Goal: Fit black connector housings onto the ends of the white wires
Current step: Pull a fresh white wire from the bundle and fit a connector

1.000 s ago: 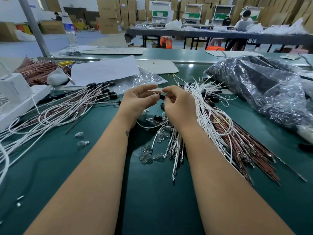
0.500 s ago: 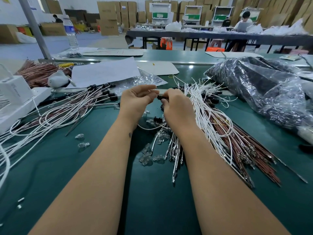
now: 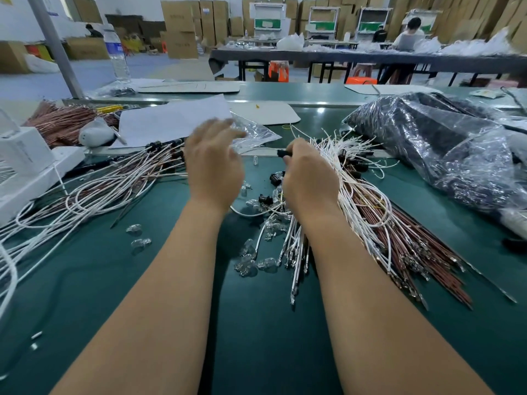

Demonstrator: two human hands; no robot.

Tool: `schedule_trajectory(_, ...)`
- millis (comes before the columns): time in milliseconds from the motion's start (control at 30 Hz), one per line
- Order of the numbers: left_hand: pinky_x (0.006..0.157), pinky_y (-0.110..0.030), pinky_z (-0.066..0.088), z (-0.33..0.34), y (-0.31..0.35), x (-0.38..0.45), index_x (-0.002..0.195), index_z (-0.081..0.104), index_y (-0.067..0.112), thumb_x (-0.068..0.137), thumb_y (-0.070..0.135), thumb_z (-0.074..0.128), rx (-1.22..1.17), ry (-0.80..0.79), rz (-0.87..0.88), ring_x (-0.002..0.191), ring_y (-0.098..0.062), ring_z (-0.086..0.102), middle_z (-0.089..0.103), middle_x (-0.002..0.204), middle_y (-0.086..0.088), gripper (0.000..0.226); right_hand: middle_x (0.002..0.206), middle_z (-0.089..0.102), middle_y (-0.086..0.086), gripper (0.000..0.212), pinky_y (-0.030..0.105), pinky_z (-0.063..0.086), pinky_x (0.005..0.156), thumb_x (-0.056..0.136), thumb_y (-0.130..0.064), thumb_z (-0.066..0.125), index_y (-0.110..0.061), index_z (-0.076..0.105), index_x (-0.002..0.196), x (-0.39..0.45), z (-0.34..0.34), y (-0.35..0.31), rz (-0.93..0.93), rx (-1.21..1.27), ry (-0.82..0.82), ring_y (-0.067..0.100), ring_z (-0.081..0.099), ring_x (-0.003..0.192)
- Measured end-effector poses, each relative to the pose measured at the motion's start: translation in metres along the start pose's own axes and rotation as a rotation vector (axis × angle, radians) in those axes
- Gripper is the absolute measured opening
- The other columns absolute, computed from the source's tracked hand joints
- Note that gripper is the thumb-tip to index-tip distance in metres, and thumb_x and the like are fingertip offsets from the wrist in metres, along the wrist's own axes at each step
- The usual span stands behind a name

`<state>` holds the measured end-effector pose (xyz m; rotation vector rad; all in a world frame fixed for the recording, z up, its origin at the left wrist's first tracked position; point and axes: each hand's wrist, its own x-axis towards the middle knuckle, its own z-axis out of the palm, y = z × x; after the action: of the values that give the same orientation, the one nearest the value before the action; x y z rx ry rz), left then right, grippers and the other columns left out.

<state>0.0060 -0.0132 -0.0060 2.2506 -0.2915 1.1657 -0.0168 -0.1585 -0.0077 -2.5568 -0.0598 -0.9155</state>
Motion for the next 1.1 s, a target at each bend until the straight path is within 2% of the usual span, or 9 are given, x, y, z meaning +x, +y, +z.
schedule_trajectory(133,0.085,-0.036,0.047,0.007,0.015,-0.004,0.108,0.071,0.01,0.093,0.007,0.052,-0.119,-0.267,0.118,0.095,-0.025,0.061,0.07,0.102,-0.008,0.024,0.096,0.062,0.004,0.011,0.027,0.026,0.052,0.096,-0.008,0.049,-0.012,0.053,0.106,0.0,0.0,-0.005,-0.066,0.014,-0.012,0.021,0.05,0.069)
schedule_trajectory(300,0.076,-0.021,0.039,0.005,-0.003,-0.002,0.105,0.07,0.003,0.094,0.001,0.048,-0.033,-0.124,-0.099,0.093,-0.025,0.062,0.07,0.102,-0.013,0.025,0.087,0.058,0.004,0.017,0.027,0.024,0.05,0.093,-0.002,0.048,-0.009,0.051,0.108,0.0,0.0,0.002,0.039,-0.093,0.008,0.021,0.05,0.067)
schedule_trajectory(400,0.07,-0.03,0.038,0.003,-0.022,-0.004,0.103,0.07,0.004,0.092,-0.001,0.044,0.069,-0.149,-0.262,0.087,-0.027,0.059,0.069,0.099,-0.015,0.029,0.086,0.06,0.005,0.015,0.028,0.024,0.049,0.093,0.0,0.048,-0.008,0.051,0.104,0.001,0.0,0.008,0.056,-0.104,-0.019,0.022,0.052,0.069)
schedule_trajectory(500,0.078,-0.035,0.042,0.006,-0.018,-0.005,0.109,0.069,0.007,0.086,-0.003,0.046,0.15,-0.194,-0.176,0.096,-0.032,0.058,0.069,0.101,-0.016,0.033,0.08,0.059,0.003,0.016,0.026,0.025,0.048,0.092,0.001,0.049,-0.01,0.052,0.103,-0.001,0.002,0.004,-0.005,-0.068,-0.063,0.022,0.052,0.067)
schedule_trajectory(567,0.088,-0.033,0.043,0.01,-0.002,-0.007,0.11,0.069,0.007,0.088,0.0,0.048,0.028,-0.236,-0.008,0.099,-0.028,0.061,0.071,0.104,-0.012,0.031,0.077,0.057,0.0,0.015,0.025,0.025,0.047,0.093,0.0,0.049,-0.012,0.052,0.101,-0.003,0.004,0.0,-0.057,-0.025,-0.074,0.02,0.051,0.065)
schedule_trajectory(633,0.086,-0.033,0.046,0.014,0.012,-0.009,0.104,0.07,0.006,0.089,-0.003,0.046,-0.118,-0.321,0.051,0.095,-0.027,0.061,0.07,0.1,-0.012,0.029,0.076,0.055,-0.001,0.012,0.025,0.025,0.047,0.095,-0.002,0.048,-0.014,0.052,0.096,-0.004,0.006,-0.002,-0.084,0.022,-0.082,0.019,0.05,0.064)
schedule_trajectory(833,0.066,-0.025,0.038,0.012,-0.002,-0.008,0.098,0.068,0.005,0.089,-0.007,0.042,-0.156,-0.363,-0.203,0.076,-0.02,0.055,0.066,0.087,-0.008,0.031,0.079,0.059,0.002,0.013,0.029,0.037,0.057,0.093,0.001,0.051,-0.011,0.053,0.094,-0.001,0.004,0.005,-0.019,0.021,-0.111,0.02,0.057,0.071)
schedule_trajectory(967,0.061,-0.01,0.042,0.009,0.008,-0.007,0.096,0.071,0.01,0.091,0.005,0.059,-0.397,-0.357,-0.229,0.066,-0.004,0.057,0.068,0.08,0.0,0.014,0.083,0.059,0.002,0.007,0.034,0.044,0.064,0.095,-0.004,0.051,-0.008,0.057,0.096,-0.001,0.005,0.001,-0.045,0.186,-0.151,0.021,0.056,0.076)
schedule_trajectory(1100,0.055,-0.007,0.039,0.012,0.006,-0.006,0.088,0.072,0.008,0.09,0.009,0.064,-0.456,-0.344,-0.289,0.056,0.0,0.052,0.066,0.071,0.003,0.009,0.082,0.06,-0.002,0.009,0.024,0.042,0.063,0.094,-0.01,0.058,-0.011,0.063,0.101,0.0,0.007,0.003,-0.006,0.385,-0.148,0.013,0.056,0.074)
